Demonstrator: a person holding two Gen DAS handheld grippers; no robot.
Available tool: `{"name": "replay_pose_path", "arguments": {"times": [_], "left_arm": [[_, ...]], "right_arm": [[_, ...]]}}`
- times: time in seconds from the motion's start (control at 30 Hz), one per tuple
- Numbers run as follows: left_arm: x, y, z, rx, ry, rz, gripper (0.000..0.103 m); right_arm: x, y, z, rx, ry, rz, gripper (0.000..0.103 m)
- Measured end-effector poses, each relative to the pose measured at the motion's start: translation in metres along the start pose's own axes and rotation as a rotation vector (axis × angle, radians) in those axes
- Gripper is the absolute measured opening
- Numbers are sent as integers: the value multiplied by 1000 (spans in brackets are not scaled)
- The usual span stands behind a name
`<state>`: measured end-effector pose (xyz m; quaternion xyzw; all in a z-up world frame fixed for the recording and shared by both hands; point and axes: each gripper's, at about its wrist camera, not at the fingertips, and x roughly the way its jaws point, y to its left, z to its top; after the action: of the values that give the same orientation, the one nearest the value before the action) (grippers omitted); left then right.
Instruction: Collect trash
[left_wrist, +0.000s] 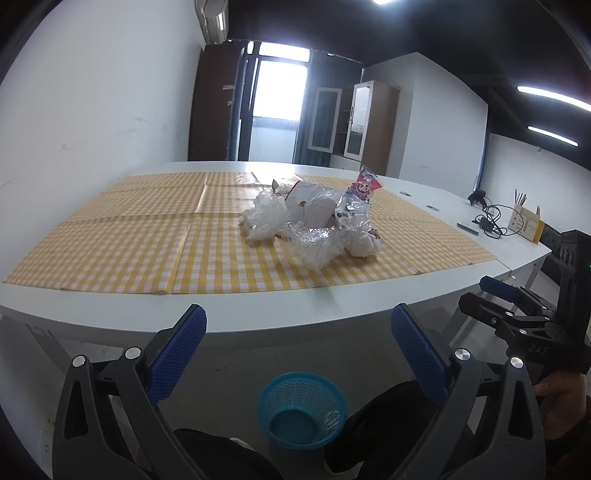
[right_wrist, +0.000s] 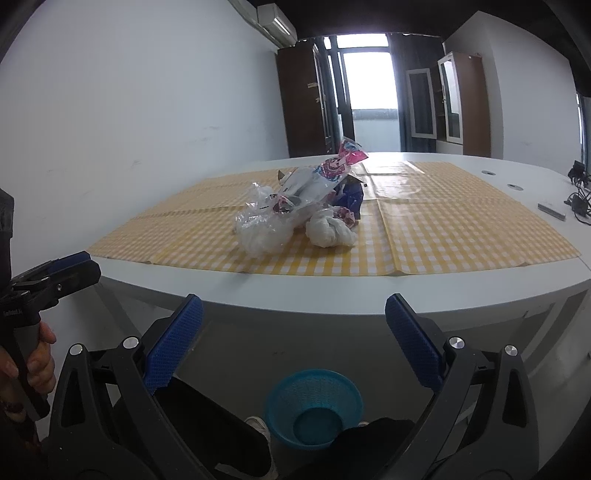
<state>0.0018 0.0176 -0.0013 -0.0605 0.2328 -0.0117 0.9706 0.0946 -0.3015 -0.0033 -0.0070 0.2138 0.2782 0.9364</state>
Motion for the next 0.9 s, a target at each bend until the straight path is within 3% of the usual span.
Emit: {"name": "replay_pose_path", "arguments": {"times": [0.9], "left_arm": [[4, 8, -3, -47, 17, 19, 97]], "right_arm": [[1, -1, -1, 29, 12, 6, 94]]}}
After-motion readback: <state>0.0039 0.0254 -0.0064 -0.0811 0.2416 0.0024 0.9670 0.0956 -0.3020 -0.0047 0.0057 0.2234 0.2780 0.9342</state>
